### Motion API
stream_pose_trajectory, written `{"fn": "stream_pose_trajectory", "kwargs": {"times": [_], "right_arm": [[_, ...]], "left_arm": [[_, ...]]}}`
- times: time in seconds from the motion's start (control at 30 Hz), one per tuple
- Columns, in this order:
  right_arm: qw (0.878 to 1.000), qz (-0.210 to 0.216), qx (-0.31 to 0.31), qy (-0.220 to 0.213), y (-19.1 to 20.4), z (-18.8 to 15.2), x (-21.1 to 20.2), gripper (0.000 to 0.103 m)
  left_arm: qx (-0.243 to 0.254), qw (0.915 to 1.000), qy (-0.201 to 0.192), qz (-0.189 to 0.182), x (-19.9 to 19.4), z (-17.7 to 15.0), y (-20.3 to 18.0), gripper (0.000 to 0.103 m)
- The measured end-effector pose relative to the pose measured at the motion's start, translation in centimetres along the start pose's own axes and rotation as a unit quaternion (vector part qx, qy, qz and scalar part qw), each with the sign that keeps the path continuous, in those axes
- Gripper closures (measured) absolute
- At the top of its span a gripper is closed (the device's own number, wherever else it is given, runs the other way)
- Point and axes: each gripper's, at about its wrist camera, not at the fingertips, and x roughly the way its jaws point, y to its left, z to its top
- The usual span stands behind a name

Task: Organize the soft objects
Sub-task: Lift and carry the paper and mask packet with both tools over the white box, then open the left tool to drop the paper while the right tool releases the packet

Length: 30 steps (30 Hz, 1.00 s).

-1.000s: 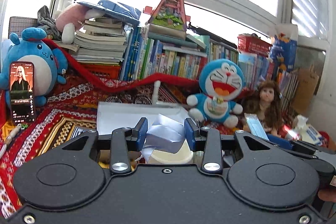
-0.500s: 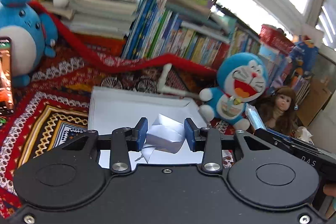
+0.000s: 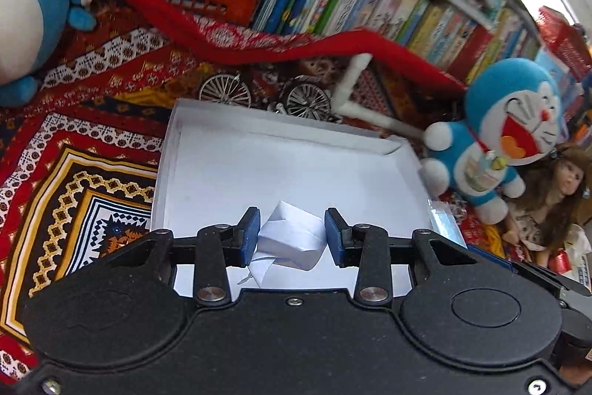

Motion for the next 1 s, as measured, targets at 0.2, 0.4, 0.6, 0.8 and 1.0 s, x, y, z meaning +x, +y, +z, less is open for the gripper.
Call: {"fn": "stream_pose_trajectory", "kwargs": {"times": [0.2, 0.4, 0.6, 0.8, 1.0], "right_arm": [[1.0, -0.003, -0.004, 0.024, 0.3, -0.1, 1.9, 0.055], [0.999, -0.003, -0.006, 0.039, 0.4, 0.0, 3.0, 0.055], [0.999, -0.005, 0.001, 0.052, 0.2, -0.2, 3.9, 0.055], [0.998, -0.009, 0.0, 0.063, 0.1, -0.5, 4.5, 0.055], [0.997, -0.016, -0.006, 0.074, 0.2, -0.6, 5.1, 0.054]], "left_arm": [[0.0, 0.9998, 0.02, 0.007, 1.9, -0.1, 0.6, 0.067], [-0.007, 0.9993, 0.036, 0.011, 2.8, -0.2, 1.2, 0.067], [0.001, 0.9988, 0.048, 0.013, 3.5, -0.5, 1.3, 0.067], [0.0, 0.998, 0.06, 0.017, 4.3, -0.8, 1.4, 0.067], [-0.001, 0.9978, 0.064, 0.015, 4.6, -0.9, 1.5, 0.067]]}}
